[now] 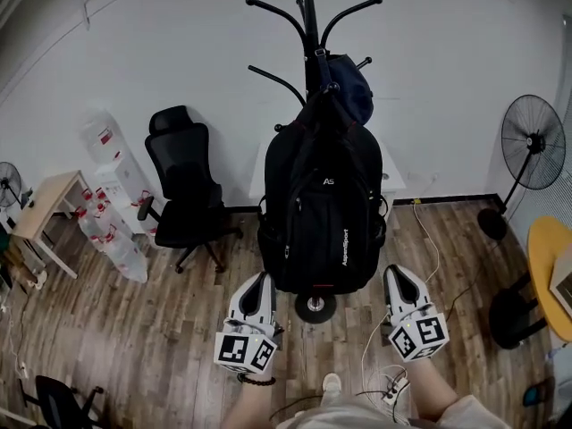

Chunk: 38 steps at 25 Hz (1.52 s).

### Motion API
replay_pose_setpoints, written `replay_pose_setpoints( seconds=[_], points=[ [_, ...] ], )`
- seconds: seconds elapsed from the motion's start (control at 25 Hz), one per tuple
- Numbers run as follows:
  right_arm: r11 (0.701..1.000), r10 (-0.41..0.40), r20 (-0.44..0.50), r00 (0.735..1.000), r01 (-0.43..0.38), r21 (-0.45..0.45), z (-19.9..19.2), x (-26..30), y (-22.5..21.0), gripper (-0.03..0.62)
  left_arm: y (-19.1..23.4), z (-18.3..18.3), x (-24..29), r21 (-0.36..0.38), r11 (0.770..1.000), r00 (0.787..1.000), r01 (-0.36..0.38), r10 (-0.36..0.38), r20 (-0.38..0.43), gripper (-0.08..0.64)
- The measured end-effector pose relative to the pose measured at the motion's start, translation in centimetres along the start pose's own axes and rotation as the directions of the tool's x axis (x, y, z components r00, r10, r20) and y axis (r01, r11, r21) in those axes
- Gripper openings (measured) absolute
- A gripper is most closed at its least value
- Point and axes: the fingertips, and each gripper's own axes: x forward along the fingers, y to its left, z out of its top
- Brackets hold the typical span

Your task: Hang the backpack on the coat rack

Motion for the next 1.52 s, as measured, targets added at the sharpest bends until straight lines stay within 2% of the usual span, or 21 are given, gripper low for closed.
replay_pose_setpoints(
  seconds=[0.24,0.36,0.48,0.64,0.8,0.92,1.04,1.28,1.52],
  points=[
    [0.999,-0.045,-0.117,0.992,0.046,0.002,-3.9,-8.9,1.8,0.029,-1.4,-1.7,-6.6,-0.066,0.998,0.999,-0.009,0.005,-0.051,0.008],
    [0.997,-0.070,-0.139,0.988,0.074,0.022,-4.5,-11.9,2.2,0.029,-2.2,-2.8,-8.6,-0.084,0.996,0.997,-0.004,-0.002,-0.080,0.008],
    [0.996,-0.076,-0.140,0.987,0.081,0.034,-4.3,-13.8,2.6,0.031,-3.6,-3.6,-10.1,-0.071,0.997,0.994,0.025,-0.033,-0.109,0.008],
    [0.996,-0.067,-0.149,0.987,0.076,0.055,-5.1,-15.8,3.3,0.031,-4.8,-6.4,-13.3,-0.069,0.997,0.982,0.038,-0.050,-0.181,0.008],
    [0.995,-0.028,-0.190,0.981,0.046,0.091,-6.8,-17.9,4.2,0.029,-6.6,-8.9,-17.0,-0.050,0.998,0.960,0.031,-0.043,-0.275,0.009],
    [0.993,0.010,-0.223,0.975,0.016,0.114,-8.1,-20.1,4.4,0.029,-7.8,-9.8,-19.5,-0.043,0.999,0.949,0.000,-0.014,-0.316,0.008],
    [0.989,0.033,-0.236,0.971,0.002,0.149,-8.1,-23.0,4.0,0.029,-9.5,-9.6,-21.0,-0.041,0.998,0.946,-0.038,0.023,-0.324,0.008],
    [0.980,0.065,-0.256,0.965,-0.013,0.200,-8.6,-28.4,3.4,0.029,-15.4,-8.6,-22.4,-0.034,0.999,0.953,-0.020,0.009,-0.304,0.008],
    [0.972,0.104,-0.244,0.964,-0.047,0.231,-7.5,-31.8,3.3,0.026,-19.6,-6.2,-24.1,-0.043,0.998,0.964,-0.041,0.028,-0.264,0.008]
  ],
)
